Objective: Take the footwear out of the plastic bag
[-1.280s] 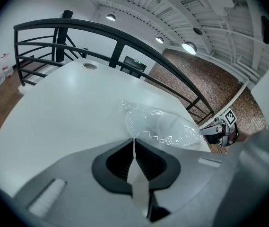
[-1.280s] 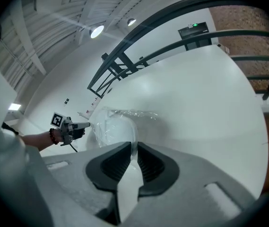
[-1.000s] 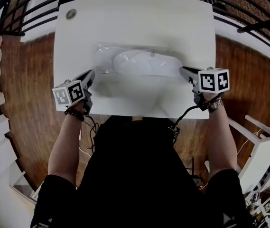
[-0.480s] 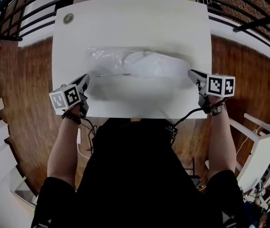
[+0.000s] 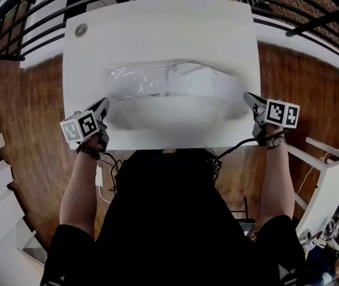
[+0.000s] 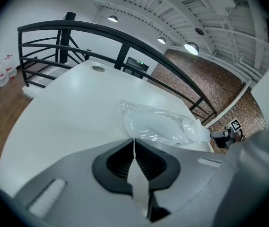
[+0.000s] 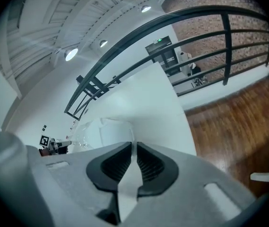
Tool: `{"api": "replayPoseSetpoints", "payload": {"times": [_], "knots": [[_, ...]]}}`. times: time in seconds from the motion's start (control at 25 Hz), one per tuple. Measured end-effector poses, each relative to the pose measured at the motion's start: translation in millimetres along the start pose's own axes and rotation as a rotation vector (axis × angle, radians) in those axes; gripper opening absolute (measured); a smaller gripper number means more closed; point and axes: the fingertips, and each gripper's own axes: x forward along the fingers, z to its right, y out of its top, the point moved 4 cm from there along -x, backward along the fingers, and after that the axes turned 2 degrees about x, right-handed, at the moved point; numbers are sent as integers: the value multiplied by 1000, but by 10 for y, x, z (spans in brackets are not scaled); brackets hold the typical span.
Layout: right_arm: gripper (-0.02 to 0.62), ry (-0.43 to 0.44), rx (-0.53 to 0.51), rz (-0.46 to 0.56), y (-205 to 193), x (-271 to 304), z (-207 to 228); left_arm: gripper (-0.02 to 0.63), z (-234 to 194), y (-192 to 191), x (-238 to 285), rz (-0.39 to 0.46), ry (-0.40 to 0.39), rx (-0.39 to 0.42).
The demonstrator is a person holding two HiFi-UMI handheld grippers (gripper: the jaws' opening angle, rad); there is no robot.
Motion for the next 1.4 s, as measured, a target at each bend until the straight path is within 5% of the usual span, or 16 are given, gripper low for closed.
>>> {"api": "replayPoseSetpoints", "payload": {"times": [1.12,1.4], "knots": [[29,-189,286,233,-323,-523,624,26,-110,-17,-15,12,18,-8],[35,-196,359,223,-526,-489,600,26,-125,-23,-6,4,-2,6]]}}
